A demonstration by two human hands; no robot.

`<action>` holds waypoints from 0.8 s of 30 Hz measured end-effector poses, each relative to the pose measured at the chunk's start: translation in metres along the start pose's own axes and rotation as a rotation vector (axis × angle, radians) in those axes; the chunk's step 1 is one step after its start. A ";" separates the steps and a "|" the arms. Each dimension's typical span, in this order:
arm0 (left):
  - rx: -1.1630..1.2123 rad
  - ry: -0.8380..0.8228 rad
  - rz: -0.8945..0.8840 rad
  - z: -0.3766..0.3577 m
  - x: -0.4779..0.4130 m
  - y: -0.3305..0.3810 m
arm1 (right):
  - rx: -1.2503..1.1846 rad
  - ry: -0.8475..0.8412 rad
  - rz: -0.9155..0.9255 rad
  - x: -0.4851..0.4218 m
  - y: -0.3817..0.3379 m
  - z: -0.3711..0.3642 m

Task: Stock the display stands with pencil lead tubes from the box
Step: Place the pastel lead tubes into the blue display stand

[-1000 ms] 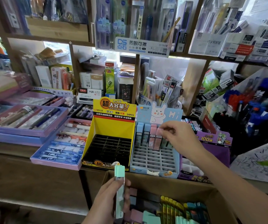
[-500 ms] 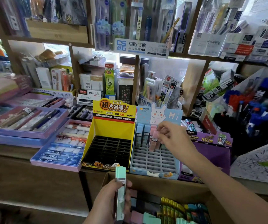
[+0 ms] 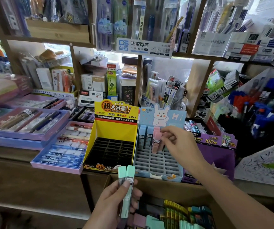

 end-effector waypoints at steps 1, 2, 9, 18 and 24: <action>-0.003 -0.002 -0.013 -0.001 0.001 0.001 | -0.062 -0.015 -0.016 0.005 -0.003 0.000; -0.002 -0.003 -0.023 -0.003 0.001 0.001 | -0.130 -0.058 -0.033 0.011 -0.007 -0.001; -0.007 -0.011 -0.052 -0.007 0.002 0.002 | -0.458 -0.458 -0.044 0.047 -0.037 -0.022; -0.012 -0.051 -0.045 -0.007 0.004 0.001 | -0.624 -0.550 -0.107 0.059 -0.045 -0.040; 0.072 -0.001 0.001 0.003 -0.005 -0.004 | -0.601 -0.405 -0.117 0.036 -0.031 -0.002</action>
Point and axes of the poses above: each hand's wrist, its own x-axis away from the middle knuckle, its own z-axis out of the back of the hand, y = z × x, the point moved 3 cm from there along -x, towards the middle knuckle, and after that the axes turned 15 degrees about x, right-handed, at the moved point
